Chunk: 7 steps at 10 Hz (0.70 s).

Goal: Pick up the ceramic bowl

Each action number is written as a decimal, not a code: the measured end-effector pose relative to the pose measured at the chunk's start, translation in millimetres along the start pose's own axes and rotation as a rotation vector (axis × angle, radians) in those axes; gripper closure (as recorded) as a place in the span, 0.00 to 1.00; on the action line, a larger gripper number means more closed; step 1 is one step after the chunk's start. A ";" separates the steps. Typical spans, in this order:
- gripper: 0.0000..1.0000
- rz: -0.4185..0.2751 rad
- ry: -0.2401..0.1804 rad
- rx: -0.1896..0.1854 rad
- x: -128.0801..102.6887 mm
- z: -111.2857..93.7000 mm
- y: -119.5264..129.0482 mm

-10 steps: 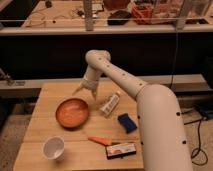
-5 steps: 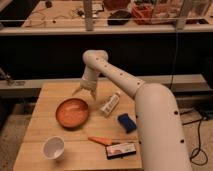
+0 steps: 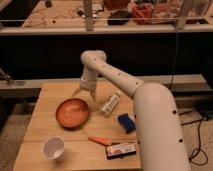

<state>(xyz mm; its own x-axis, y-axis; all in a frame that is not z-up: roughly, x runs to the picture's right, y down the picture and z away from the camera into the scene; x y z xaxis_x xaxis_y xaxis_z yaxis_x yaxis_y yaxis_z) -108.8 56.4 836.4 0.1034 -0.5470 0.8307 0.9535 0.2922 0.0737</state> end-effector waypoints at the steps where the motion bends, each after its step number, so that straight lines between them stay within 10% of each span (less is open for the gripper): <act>1: 0.20 -0.002 0.000 -0.007 -1.1 1.6 -1.1; 7: 0.20 0.002 -0.004 -0.044 -4.2 18.6 -2.2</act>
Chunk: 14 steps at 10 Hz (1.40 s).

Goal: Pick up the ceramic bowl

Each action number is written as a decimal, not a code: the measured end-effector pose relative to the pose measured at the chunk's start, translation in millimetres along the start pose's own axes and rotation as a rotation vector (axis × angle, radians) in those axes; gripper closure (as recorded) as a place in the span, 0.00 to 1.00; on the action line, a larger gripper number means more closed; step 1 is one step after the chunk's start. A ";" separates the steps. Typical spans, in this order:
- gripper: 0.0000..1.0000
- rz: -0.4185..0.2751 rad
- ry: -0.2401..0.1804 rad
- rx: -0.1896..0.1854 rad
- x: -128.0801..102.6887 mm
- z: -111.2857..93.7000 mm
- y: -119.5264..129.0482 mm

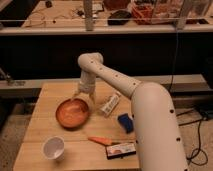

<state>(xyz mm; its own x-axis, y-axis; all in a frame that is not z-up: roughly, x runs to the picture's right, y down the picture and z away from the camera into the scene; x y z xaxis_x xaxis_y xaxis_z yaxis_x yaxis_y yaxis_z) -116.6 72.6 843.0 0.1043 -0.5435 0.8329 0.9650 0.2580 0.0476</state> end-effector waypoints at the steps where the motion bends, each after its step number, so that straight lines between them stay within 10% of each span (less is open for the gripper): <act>1: 0.20 -0.002 -0.001 -0.007 0.2 4.1 -0.8; 14: 0.25 -0.002 -0.006 -0.050 5.6 47.0 5.9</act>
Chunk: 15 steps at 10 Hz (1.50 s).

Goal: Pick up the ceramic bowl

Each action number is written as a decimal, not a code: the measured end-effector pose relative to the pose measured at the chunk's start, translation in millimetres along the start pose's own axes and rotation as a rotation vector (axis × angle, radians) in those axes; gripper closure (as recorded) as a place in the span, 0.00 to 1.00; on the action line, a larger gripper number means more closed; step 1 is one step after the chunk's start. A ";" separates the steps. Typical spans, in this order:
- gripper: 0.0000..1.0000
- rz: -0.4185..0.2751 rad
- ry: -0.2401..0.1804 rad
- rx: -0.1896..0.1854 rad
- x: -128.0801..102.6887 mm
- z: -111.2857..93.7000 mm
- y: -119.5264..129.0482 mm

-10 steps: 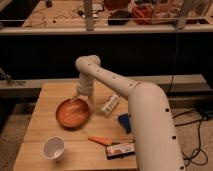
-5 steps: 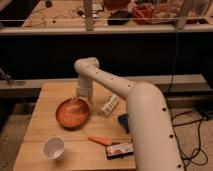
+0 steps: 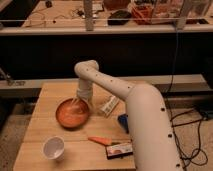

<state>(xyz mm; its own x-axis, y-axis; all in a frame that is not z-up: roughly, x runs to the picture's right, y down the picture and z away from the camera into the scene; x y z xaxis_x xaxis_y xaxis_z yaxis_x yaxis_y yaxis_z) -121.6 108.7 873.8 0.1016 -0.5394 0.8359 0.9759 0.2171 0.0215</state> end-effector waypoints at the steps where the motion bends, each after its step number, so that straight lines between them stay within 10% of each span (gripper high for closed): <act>1: 0.35 -0.001 0.005 -0.003 0.7 4.1 0.6; 7: 0.94 0.009 0.028 -0.008 2.9 12.5 4.1; 15: 0.99 0.014 0.067 -0.028 -1.0 -26.3 -1.7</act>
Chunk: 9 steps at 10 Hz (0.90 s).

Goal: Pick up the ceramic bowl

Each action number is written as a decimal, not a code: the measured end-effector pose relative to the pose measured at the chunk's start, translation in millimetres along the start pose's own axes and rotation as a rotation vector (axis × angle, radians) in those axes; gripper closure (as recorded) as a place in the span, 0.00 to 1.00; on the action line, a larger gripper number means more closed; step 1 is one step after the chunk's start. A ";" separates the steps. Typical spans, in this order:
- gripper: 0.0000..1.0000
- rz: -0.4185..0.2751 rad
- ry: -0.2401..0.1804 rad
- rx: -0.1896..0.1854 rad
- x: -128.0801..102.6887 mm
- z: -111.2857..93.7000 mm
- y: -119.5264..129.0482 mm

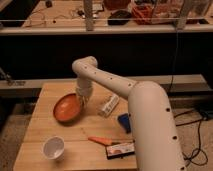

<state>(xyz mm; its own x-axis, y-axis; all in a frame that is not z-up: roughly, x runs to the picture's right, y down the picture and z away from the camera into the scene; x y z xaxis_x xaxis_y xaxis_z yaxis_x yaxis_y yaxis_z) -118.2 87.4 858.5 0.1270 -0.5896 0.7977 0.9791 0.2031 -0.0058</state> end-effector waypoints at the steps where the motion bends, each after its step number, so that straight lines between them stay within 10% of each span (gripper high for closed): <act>1: 0.99 -0.001 0.004 0.002 2.1 4.4 -0.5; 9: 0.99 0.000 0.033 0.010 6.5 -8.4 -10.7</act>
<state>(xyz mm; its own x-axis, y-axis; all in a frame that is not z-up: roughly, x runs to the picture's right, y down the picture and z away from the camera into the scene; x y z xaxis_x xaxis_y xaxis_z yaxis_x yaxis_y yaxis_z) -126.6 74.9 858.7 0.1327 -0.6153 0.7771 0.9775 0.2111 0.0003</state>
